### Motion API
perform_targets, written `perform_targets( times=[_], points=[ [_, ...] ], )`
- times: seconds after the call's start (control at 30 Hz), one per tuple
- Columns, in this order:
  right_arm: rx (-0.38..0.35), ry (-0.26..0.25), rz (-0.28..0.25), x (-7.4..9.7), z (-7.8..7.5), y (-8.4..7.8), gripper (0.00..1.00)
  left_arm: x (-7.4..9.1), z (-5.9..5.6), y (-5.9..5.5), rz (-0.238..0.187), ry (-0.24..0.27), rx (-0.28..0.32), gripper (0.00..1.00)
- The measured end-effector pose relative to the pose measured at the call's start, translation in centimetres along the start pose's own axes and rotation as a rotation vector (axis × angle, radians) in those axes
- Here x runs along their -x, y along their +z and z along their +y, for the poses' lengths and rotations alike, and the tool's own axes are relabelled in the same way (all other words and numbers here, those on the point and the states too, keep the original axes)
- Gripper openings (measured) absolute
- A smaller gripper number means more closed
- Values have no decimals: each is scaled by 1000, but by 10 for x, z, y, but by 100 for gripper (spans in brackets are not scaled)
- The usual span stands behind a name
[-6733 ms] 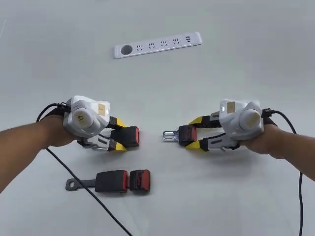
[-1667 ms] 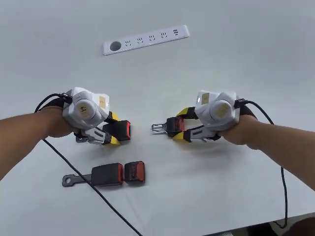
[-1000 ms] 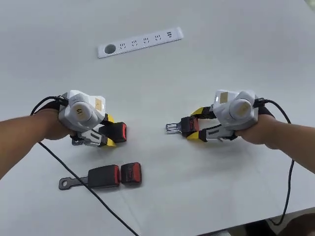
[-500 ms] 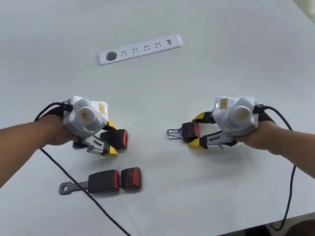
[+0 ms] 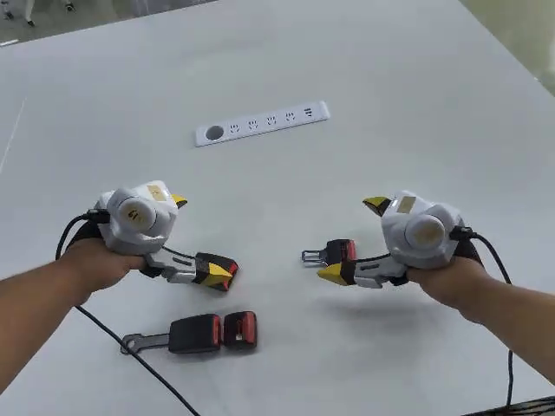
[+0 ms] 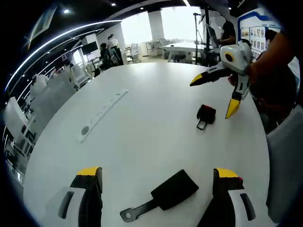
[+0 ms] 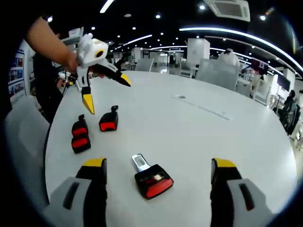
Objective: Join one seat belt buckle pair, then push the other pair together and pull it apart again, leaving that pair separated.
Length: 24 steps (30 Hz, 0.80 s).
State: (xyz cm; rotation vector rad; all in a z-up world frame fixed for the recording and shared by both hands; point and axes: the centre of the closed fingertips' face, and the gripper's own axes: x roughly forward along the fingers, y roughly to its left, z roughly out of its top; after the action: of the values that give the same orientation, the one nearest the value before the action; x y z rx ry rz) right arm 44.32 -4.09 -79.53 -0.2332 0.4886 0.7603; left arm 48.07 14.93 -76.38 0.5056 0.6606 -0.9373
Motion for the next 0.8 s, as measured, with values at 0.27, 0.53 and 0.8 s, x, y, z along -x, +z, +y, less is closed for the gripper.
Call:
perform_targets(
  times=[0.27,0.53,0.8],
  points=[
    [-17,-33,-32,20,24,6,95,44,-13,-8,-83,120,170,100],
    [-26,-60,-64,50,47,5,98,77,-42,-37,-140,170,232,100],
    [-16,-57,-84,76,69,1,100,112,-62,-54,-197,216,292,100]
  ],
)
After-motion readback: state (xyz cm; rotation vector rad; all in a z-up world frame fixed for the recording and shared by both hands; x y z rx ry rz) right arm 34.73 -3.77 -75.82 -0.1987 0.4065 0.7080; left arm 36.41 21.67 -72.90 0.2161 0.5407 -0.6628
